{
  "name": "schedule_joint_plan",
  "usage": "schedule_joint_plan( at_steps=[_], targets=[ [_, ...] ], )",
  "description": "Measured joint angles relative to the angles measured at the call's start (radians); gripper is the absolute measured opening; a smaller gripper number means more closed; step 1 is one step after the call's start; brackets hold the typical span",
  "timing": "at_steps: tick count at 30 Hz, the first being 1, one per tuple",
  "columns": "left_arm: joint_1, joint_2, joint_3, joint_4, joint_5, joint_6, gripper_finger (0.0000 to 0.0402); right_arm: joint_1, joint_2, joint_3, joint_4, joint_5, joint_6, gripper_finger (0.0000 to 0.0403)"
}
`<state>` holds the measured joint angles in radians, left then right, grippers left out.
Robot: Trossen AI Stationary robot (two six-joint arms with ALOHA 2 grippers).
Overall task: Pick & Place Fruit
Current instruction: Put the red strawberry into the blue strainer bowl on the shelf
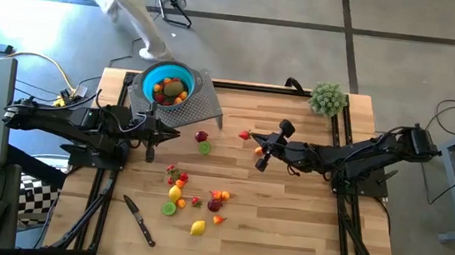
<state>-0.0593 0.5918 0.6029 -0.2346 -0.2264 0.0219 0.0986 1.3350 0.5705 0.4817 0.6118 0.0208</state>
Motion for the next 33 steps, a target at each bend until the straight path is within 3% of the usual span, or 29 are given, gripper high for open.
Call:
schedule_joint_plan(
  at_steps=[7, 23, 28, 33],
  targets=[
    [0.0, 0.027, 0.0, -0.001, -0.002, -0.004, 0.0047, 0.0, 0.0, 0.0, -0.001, 0.0, 0.0, 0.0005],
    [0.0, 0.135, 0.0, 0.112, -0.057, -0.207, 0.027, 0.002, 0.001, 0.0, 0.067, 0.0, -0.075, 0.0004],
    [0.0, 0.16, 0.0, 0.13, -0.057, -0.212, 0.0313, 0.011, 0.001, 0.0, 0.162, 0.0, -0.141, 0.0004],
    [0.0, 0.209, 0.0, 0.171, -0.057, -0.211, 0.0324, 0.034, 0.018, 0.03, 0.239, 0.0, -0.228, 0.0004]
  ],
)
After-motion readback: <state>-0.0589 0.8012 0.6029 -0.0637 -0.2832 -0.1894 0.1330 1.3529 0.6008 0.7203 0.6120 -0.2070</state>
